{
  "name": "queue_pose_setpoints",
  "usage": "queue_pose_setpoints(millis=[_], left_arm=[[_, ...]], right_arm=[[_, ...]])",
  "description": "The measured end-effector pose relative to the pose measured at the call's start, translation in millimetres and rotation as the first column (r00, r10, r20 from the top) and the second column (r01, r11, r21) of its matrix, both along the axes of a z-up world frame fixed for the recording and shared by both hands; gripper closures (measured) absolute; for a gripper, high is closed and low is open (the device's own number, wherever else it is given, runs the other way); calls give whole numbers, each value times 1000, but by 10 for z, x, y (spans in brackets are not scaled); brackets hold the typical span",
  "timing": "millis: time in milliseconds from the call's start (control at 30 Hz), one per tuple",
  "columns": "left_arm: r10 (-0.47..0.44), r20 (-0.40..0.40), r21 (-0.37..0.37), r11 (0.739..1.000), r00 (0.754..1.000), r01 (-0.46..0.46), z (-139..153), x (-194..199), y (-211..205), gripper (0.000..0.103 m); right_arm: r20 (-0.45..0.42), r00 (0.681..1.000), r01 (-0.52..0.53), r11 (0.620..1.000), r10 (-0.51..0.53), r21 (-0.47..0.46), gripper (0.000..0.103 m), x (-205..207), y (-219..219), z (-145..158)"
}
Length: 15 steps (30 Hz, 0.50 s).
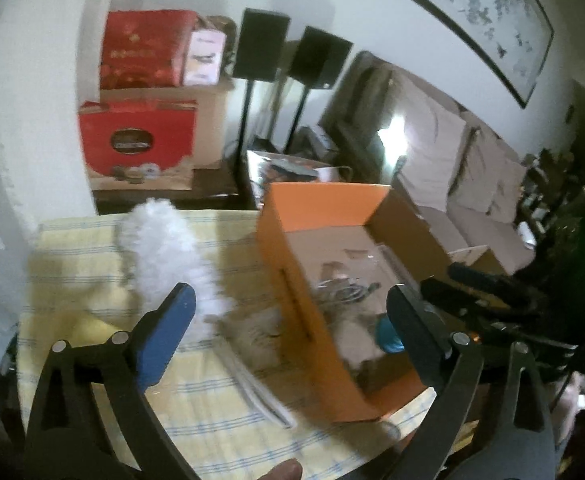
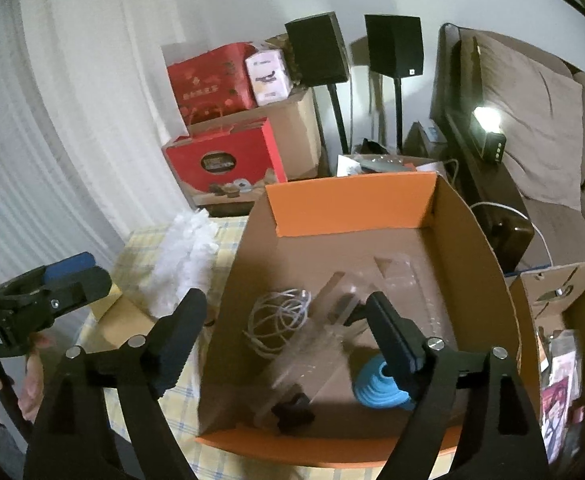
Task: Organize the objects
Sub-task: 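Withdraw both tools from the box toward the yellow sponge block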
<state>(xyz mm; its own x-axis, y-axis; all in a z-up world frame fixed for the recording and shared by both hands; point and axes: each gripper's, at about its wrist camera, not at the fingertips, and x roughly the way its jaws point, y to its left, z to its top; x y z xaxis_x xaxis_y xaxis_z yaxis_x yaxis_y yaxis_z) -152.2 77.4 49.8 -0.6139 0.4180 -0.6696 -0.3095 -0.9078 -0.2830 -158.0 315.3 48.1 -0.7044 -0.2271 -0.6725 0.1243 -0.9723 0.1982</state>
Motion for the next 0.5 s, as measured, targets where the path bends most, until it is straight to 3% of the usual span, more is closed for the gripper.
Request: queue_pose_setpoints(millis=[267, 500], left_arm=[[66, -43, -76, 995, 997, -69, 2, 149, -287, 7], [111, -69, -105, 988, 991, -117, 25, 236, -524, 0]], right_arm=[[-26, 999, -26, 998, 27, 58, 14, 40, -280, 108], [-39, 998, -52, 996, 55, 75, 1, 68, -515, 154]])
